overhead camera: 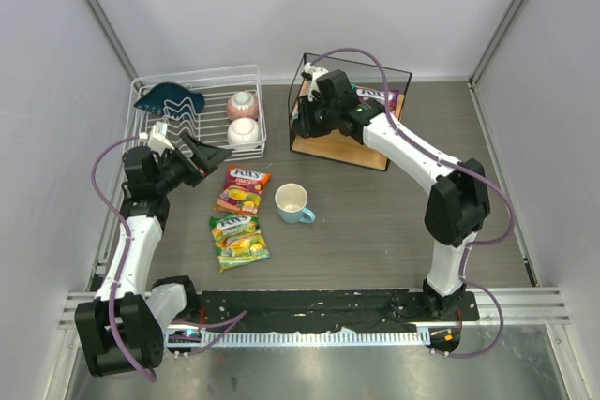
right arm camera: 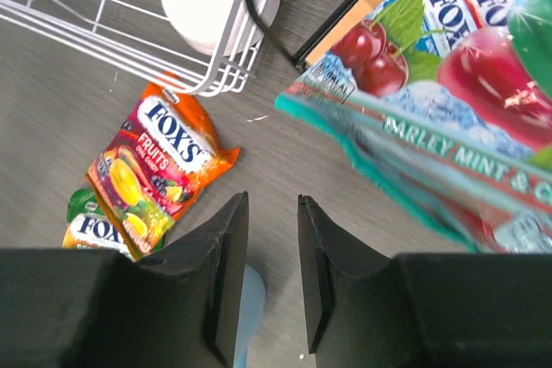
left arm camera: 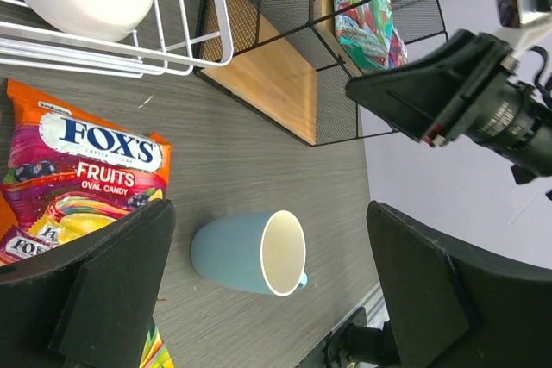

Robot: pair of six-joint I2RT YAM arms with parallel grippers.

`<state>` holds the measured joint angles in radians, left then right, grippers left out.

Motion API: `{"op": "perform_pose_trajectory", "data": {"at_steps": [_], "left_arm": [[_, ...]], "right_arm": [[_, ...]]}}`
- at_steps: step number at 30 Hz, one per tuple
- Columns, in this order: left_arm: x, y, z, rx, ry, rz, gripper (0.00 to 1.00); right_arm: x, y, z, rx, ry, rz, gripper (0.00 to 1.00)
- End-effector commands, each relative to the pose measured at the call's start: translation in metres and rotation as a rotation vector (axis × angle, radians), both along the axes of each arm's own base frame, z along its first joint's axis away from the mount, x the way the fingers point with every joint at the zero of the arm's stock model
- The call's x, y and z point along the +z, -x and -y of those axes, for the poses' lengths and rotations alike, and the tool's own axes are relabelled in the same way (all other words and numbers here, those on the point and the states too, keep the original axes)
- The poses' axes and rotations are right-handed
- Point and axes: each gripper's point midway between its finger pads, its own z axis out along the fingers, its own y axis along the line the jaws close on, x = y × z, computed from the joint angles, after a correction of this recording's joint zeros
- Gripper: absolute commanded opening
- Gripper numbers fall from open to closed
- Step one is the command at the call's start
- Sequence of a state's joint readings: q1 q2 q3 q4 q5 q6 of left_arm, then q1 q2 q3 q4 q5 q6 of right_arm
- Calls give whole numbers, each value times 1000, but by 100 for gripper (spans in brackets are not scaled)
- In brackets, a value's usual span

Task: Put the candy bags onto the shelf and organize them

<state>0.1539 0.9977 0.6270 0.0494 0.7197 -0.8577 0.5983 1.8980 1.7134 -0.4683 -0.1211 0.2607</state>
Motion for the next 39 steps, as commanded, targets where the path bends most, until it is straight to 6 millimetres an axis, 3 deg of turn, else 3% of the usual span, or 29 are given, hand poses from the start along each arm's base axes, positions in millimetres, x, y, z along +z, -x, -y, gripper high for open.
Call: {"op": "perform_pose_trajectory", "data": {"at_steps": [1,3,4,5,7,9,11,12,13,21,24,28,32,33,39], "left_arm": [[7,0,0,-15,6,35,99],[6,0,0,-15,6,33,98],[7,-1,0,-14,5,36,99],[8,0,0,-15,4,38,99],[7,0,0,-15,6,36,99],[7,0,0,-16,6,35,99],[7,0,0,-15,6,36,99],[8,0,1,-17,5,38,99],[7,-1,0,-14,4,37,99],[4,-6,-12,50,-60,20,95],[-3,-5,-22,99,-123,-28,95],[-10,-5,-26,139,-198,-55,94],[-17,-3,-16,137,-318,-88,93],[-18,0,-4,106,-336,-86,93],[-40,6,-1,123,-402,-146,91]], "right_arm": [[68,19,13,33,-65,150,35],[78,26,29,-9,-46,178,36],[66,32,36,-20,-26,158,36],[76,37,43,-34,-33,182,36],[64,47,51,-41,-17,159,36],[73,57,59,-55,-31,175,36],[67,67,64,-61,-41,158,36],[76,74,67,-56,-61,173,36],[69,79,69,-55,-59,160,36],[75,107,103,-160,-88,190,37],[68,114,116,-200,-73,196,47],[41,124,126,-224,-49,155,48],[27,132,127,-218,-60,133,48],[27,134,128,-216,-68,137,48],[4,147,129,-205,-94,105,48]]}}
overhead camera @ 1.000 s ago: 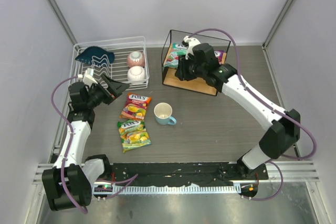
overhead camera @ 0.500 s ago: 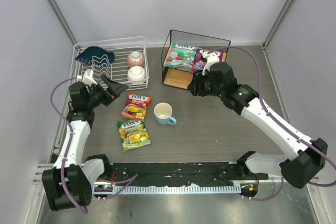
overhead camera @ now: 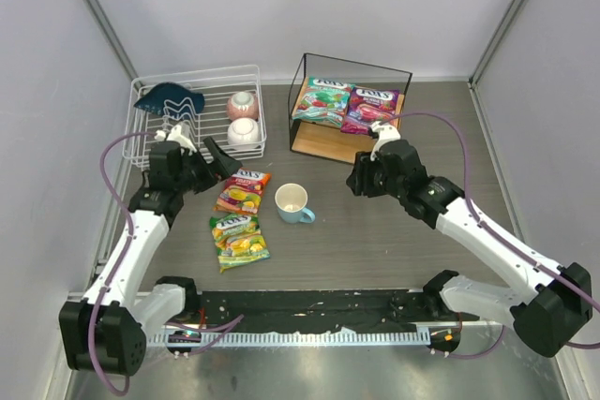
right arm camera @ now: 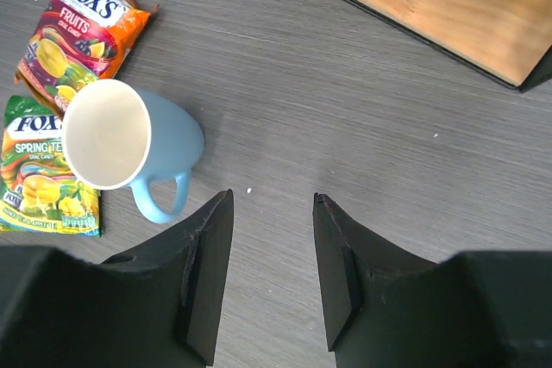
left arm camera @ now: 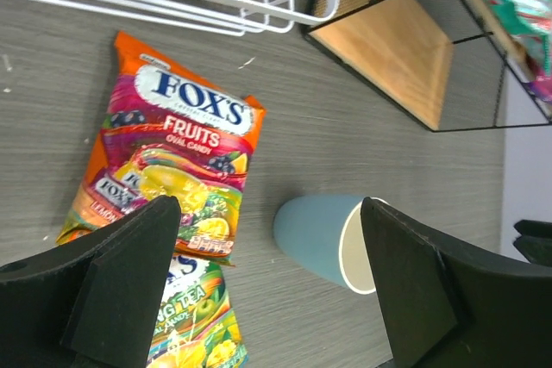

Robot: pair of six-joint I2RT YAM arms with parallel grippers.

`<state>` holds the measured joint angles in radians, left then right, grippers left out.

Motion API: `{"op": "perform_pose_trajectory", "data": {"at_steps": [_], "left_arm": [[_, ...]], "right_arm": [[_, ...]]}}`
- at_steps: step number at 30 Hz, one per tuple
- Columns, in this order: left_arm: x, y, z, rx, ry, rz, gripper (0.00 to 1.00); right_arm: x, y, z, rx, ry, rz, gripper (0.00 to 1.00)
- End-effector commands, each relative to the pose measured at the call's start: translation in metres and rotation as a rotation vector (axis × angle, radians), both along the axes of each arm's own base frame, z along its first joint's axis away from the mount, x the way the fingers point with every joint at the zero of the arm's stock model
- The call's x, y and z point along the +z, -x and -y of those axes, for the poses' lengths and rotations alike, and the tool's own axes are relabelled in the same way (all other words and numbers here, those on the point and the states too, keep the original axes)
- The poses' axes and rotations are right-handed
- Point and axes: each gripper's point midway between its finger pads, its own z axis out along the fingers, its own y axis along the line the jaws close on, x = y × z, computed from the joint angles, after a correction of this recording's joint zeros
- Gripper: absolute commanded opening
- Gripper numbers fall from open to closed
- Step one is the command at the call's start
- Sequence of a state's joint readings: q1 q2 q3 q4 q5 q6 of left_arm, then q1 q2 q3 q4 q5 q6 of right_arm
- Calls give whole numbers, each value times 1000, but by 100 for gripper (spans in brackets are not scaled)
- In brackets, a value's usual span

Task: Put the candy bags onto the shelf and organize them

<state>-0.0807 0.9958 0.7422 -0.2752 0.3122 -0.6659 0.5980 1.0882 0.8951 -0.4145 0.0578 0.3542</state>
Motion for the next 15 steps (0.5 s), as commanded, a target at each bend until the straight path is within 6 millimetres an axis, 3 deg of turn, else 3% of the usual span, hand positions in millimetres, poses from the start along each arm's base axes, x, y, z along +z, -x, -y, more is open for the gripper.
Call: {"op": "perform_pose_trajectory", "data": {"at_steps": [1,2,3,4,6,10,15], "left_arm": [[-10,1,-10,54,-89,-23,91],[-14,2,-11,61,-98,-28,90],[-16,3,-10,64,-94,-32,90],[-15,3,-10,66,-93,-21,90],[-17,4,-12,72,-104,-17,91],[-19,4,-15,85,-116,-20,91],[-35,4,-15,94,-124,-55,89]], "right_arm": [[15,1,-8,9,-112,70,48],[14,3,-11,16,-135,68,48],[6,19,-25,117,-185,28,49],[13,21,-36,171,-235,59,49],[8,29,-44,234,-281,69,50],[-4,23,-33,170,-243,77,50],[-11,29,-40,215,-257,59,51]]}}
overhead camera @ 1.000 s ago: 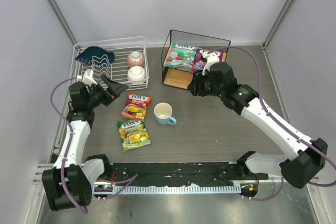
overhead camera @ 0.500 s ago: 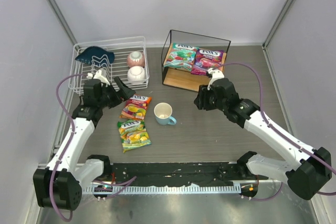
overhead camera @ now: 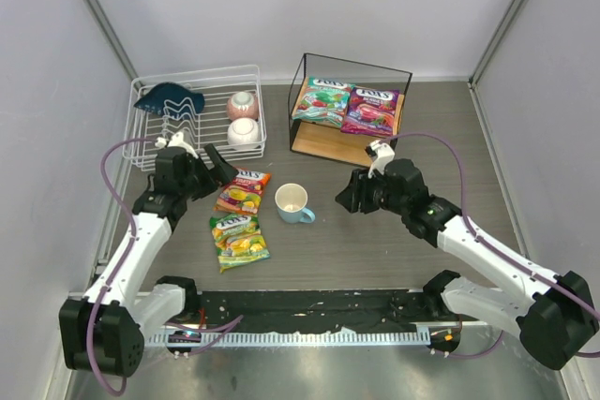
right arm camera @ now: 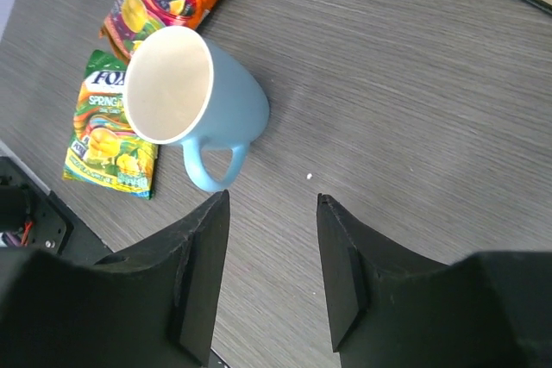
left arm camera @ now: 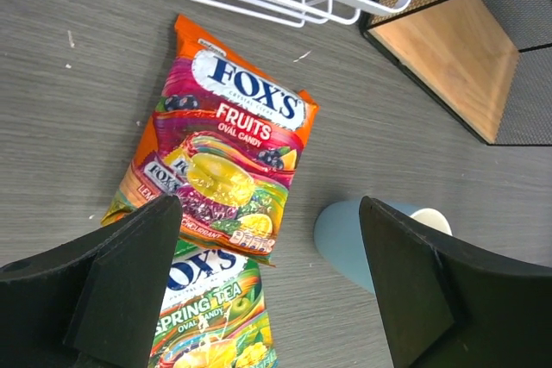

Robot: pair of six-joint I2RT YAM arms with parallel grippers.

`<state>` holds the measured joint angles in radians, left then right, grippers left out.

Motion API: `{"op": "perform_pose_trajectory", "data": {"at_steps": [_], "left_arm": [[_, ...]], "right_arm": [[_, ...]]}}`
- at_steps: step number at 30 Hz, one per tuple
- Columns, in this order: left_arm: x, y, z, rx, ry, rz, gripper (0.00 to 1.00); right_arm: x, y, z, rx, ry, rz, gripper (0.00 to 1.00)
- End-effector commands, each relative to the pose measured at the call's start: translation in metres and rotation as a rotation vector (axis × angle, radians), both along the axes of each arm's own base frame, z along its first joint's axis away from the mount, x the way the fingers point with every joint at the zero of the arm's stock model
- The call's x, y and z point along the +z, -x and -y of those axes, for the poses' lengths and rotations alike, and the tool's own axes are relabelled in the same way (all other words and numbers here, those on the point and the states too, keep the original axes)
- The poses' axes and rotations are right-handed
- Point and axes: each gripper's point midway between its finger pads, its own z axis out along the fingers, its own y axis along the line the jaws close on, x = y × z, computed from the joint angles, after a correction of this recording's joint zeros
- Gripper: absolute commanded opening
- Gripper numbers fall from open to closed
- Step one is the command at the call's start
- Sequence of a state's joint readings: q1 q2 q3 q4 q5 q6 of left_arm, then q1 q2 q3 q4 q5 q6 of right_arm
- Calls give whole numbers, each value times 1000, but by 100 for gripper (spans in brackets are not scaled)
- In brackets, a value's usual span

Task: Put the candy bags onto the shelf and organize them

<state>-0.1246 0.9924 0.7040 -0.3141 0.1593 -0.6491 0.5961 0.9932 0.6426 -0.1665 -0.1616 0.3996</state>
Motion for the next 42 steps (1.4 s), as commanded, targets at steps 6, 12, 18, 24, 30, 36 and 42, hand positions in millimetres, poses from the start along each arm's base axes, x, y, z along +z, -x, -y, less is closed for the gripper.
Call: {"op": "perform_pose_trajectory", "data": {"at_steps": [6,12,18,24,30,36,42], "left_arm": [[-25,1,-5,50,-40,-15,88],[-33,4,-9,65,-57,-21,87],[-38,7,-13,79,-70,-24,87],[-50,7,-25,144,-102,-49,87],[-54,-5,-31,196,-105,-17,87],[-63,-20,-23,152,-99,17,84],[-83,-28,-17,98,-126,-27,77]], "right_arm": [[8,-7,-1,-26,-39,63,51],[3,-27,40,-298,22,84,51],[4,-26,39,-318,-19,73,51],[-1,-23,37,-306,-18,54,51],[-2,-19,35,-285,-25,46,51],[-4,-15,32,-252,-22,42,51],[-6,-14,26,-215,-23,40,51]]}}
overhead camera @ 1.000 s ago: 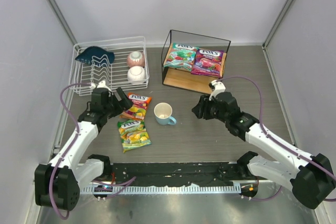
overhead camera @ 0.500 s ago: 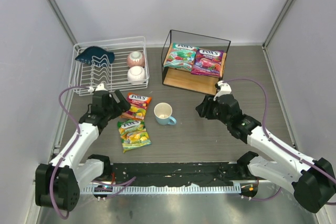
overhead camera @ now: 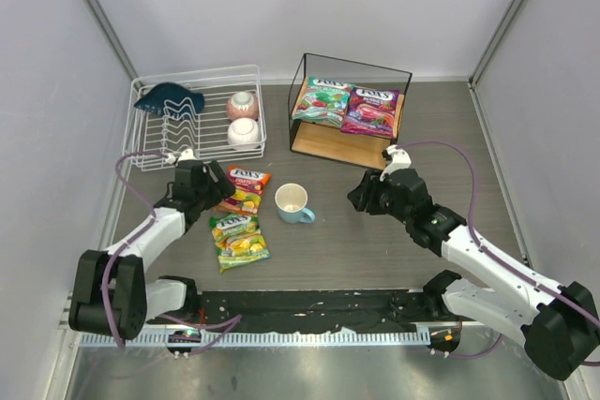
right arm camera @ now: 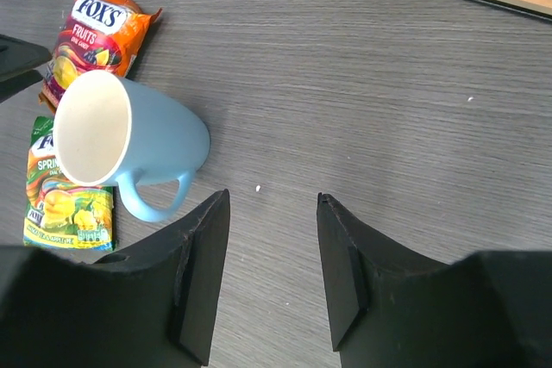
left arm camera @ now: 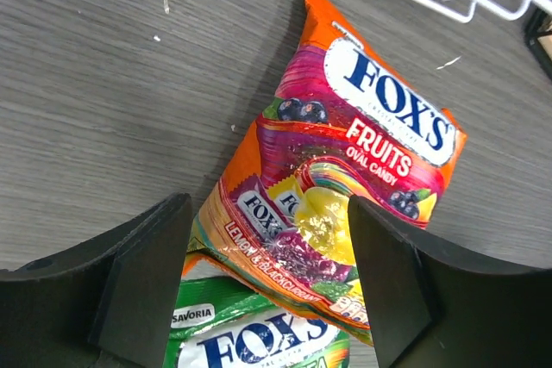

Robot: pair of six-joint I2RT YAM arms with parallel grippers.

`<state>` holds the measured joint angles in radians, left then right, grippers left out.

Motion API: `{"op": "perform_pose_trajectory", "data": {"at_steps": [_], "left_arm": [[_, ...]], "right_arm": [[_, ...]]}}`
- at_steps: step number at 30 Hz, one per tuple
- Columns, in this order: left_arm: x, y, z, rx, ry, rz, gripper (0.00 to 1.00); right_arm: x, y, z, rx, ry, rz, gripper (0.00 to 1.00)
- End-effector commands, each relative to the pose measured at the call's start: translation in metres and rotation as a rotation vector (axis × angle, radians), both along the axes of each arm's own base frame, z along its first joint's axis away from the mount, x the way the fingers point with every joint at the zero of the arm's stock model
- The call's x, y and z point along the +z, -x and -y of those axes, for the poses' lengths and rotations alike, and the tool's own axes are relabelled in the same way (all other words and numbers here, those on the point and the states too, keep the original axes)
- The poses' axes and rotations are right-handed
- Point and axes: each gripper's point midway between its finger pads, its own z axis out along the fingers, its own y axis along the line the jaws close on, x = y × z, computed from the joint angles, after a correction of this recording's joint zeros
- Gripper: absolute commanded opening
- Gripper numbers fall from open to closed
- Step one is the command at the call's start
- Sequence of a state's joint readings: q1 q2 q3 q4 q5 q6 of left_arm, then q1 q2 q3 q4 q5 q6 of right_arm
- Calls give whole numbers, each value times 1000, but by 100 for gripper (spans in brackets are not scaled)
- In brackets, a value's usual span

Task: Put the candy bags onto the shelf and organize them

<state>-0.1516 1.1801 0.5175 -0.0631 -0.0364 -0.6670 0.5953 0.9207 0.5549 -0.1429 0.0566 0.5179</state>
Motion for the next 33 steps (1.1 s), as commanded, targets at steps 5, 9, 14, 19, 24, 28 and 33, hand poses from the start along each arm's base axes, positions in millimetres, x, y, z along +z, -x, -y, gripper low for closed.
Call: {"op": "perform_pose_trajectory", "data": {"at_steps": [5,9,14,19,24,28,33], "left_arm": [[-4,-24,7,-74,-35,49,73],[-9,-29,8,-91,-45,44,72],[-11,-34,16,-133,-34,41,67],[-10,-38,24,-174,-10,43,34],[-12,-38,26,-180,1,36,12],[-10,-38,28,-183,12,41,0],[0,-35,33,-186,47,57,0]], "right_arm": [[7,-3,-8,45,-13,36,51],[6,-3,-8,48,-10,36,51],[3,-2,-8,49,-5,26,51],[1,-1,-8,48,-5,23,51],[1,0,-7,44,-9,20,51],[-1,2,-6,44,-6,16,51],[-3,4,-4,39,-9,13,51]]}}
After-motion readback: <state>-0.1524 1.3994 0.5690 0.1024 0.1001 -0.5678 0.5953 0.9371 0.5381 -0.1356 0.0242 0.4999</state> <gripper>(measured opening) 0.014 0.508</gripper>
